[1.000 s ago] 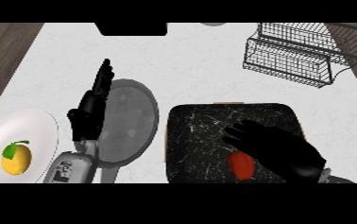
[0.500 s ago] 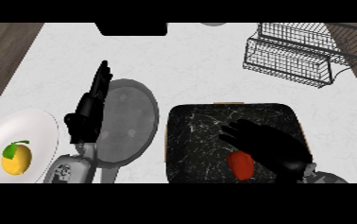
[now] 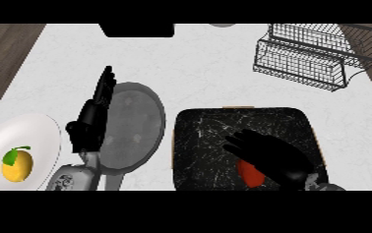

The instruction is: Pick the bell pepper from the tray and place it in the tiered basket

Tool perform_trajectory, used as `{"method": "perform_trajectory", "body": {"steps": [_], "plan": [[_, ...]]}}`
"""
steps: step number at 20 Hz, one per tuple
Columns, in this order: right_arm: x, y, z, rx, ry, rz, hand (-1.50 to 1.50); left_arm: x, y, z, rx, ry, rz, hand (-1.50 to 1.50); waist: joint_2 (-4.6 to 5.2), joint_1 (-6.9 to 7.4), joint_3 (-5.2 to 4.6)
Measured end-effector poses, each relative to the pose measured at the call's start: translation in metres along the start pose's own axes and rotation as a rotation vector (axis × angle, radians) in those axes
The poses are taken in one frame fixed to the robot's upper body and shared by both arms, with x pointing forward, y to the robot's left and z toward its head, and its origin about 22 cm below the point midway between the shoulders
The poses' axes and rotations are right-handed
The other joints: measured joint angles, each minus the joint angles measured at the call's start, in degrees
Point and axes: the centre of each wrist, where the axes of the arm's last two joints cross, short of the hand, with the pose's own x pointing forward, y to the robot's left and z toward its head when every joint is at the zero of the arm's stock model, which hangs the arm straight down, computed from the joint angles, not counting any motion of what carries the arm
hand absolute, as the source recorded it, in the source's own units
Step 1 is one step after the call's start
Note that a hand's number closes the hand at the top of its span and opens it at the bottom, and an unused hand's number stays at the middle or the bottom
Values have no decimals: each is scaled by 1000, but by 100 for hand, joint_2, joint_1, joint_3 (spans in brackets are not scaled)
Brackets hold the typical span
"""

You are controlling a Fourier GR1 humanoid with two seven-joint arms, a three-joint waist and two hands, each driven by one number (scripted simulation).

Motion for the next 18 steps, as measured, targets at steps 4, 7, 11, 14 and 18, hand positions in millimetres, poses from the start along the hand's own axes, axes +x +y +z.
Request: {"method": "perform_trajectory", "body": {"steps": [4,7,11,14,18], "plan": [[-3,14,-2,-5,-2,-23,-150,-1,0,0,4,-1,-1,0,1,-2,0],[-1,14,-4,-33,-5,-49,150,3,-6,-4,2,3,-1,0,1,-5,0],[-1,21,-13,-101,-16,-17,150,2,-11,-7,4,-4,-1,0,0,-7,-3],[1,22,-21,-162,-33,56,150,2,-11,-1,2,-6,-2,0,-14,9,-19],[-4,25,-26,-224,-42,100,150,9,-14,0,-1,-2,-7,0,-33,1,-45]]}}
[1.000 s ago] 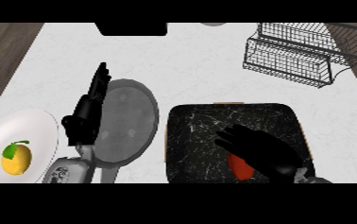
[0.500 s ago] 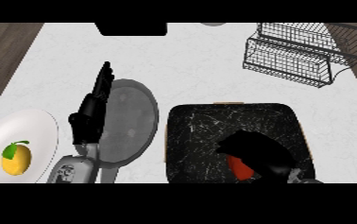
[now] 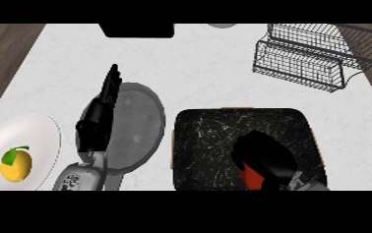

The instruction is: Pick the bell pepper from the tray and place it in the tiered basket

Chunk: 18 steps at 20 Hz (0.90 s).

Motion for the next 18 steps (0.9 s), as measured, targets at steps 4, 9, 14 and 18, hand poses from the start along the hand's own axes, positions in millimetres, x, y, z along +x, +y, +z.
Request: {"method": "perform_trajectory", "body": {"steps": [4,9,14,18], "plan": [[-12,-6,-9,27,295,-33,150,-2,5,-1,1,2,1,0,9,-4,-23],[-31,-15,-15,60,791,-80,150,-2,9,-2,0,-6,-6,0,33,-3,-16],[-36,-52,-41,5,1144,-63,150,1,5,-2,-14,-11,2,0,48,112,24],[-30,-100,-61,-91,1302,-34,150,-3,6,-4,-13,-7,0,0,44,103,35]]}}
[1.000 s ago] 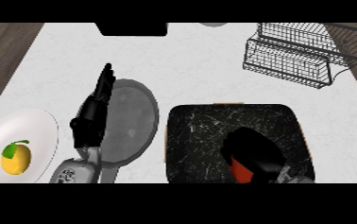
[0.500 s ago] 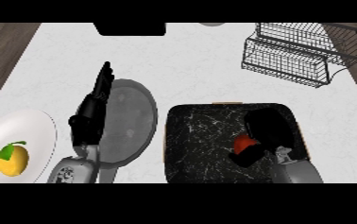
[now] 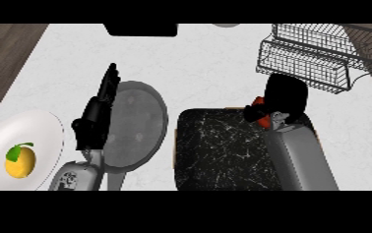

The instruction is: Pick the bell pepper from the tray and place it in the tiered basket

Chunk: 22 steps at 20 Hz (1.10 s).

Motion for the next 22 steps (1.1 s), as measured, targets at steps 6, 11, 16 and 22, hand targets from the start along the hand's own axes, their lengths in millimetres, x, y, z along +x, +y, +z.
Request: {"method": "perform_trajectory", "body": {"steps": [6,11,16,22], "plan": [[14,-82,20,-177,47,-91,150,-1,4,1,3,8,3,0,-25,-68,4],[-1,-138,37,-259,45,-169,150,-6,6,4,14,9,1,0,-33,-105,5],[-8,-186,41,-293,56,-237,150,-3,6,6,11,7,4,0,-26,-84,6],[-16,-216,22,-268,82,-396,150,-4,5,4,-1,2,3,0,-7,-54,8]]}}
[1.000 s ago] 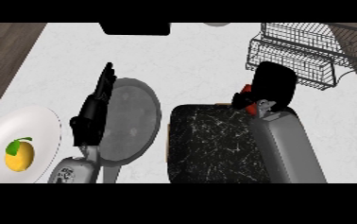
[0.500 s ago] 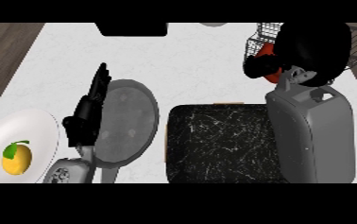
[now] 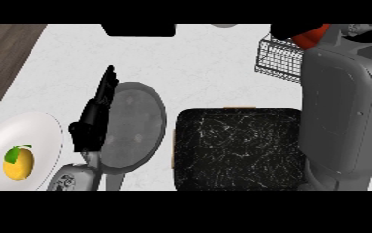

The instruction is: Pick the bell pepper from the tray and place it in the tiered basket

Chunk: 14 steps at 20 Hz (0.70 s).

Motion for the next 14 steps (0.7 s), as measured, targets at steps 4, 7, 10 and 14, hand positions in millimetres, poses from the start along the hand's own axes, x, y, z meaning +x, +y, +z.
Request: {"method": "perform_trajectory", "body": {"steps": [4,7,10,14], "plan": [[2,0,-28,-2,32,-6,150,2,1,-6,5,-7,-1,0,13,11,1],[-5,4,-51,-22,60,-5,150,1,-1,-2,2,-2,3,0,17,21,0],[-10,5,-70,-40,81,26,150,0,1,-1,3,0,1,0,17,22,1],[-20,13,-89,-60,93,48,150,2,-1,-3,6,-1,0,0,15,12,0]]}}
